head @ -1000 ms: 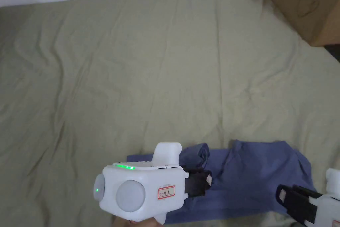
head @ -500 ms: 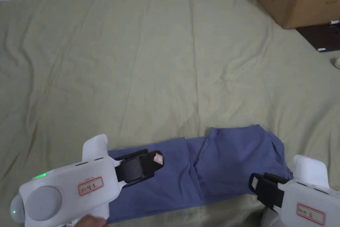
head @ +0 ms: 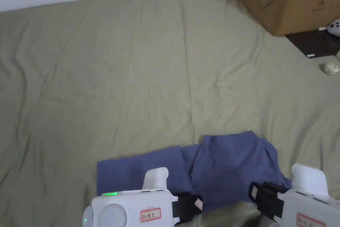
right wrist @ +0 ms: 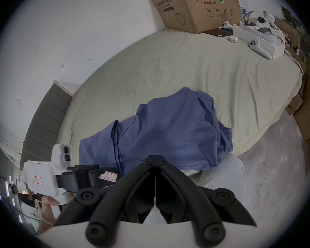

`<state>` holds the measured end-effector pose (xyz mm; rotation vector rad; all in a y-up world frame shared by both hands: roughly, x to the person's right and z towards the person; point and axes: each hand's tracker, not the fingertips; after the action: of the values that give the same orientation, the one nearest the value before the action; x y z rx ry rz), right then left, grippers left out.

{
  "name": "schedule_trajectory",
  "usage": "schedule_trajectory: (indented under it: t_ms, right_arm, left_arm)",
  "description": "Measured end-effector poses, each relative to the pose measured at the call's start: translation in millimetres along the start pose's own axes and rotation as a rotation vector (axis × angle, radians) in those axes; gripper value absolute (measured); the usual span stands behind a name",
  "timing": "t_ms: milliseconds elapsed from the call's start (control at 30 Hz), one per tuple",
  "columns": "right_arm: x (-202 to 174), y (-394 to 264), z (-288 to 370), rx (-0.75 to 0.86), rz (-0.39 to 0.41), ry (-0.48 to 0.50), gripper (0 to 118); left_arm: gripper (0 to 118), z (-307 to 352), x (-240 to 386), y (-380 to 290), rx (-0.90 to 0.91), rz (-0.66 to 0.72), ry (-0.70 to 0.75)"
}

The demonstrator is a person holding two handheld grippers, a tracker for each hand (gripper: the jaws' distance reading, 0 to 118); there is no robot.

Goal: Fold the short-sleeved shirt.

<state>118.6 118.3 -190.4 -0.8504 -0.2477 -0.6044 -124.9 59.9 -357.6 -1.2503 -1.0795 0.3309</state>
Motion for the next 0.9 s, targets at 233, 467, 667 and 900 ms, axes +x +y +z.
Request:
schedule_trajectory:
  t_ms: [233, 467, 667, 900]
  right_arm:
    - [-13.9, -5.4, -6.4, -0.038, 0.027, 0.003, 3]
    - [-34.9, -1.8, -16.2, -0.068, 0.082, 0.009, 3]
    - [-57.6, 5.7, -17.3, -0.067, 0.110, 0.037, 3]
    - [-76.1, 9.7, -18.6, -0.075, 0.166, 0.033, 3]
  left_arm:
    - [2, 69.6, -22.9, -3.1, 0.142, 0.077, -0.004]
    - [98, 158.8, -106.9, -28.8, 0.250, 0.221, 0.102]
    - [99, 163.2, -157.1, -33.8, 0.279, 0.355, 0.016]
    - [98, 111.5, -187.1, -20.2, 0.220, 0.503, -0.324]
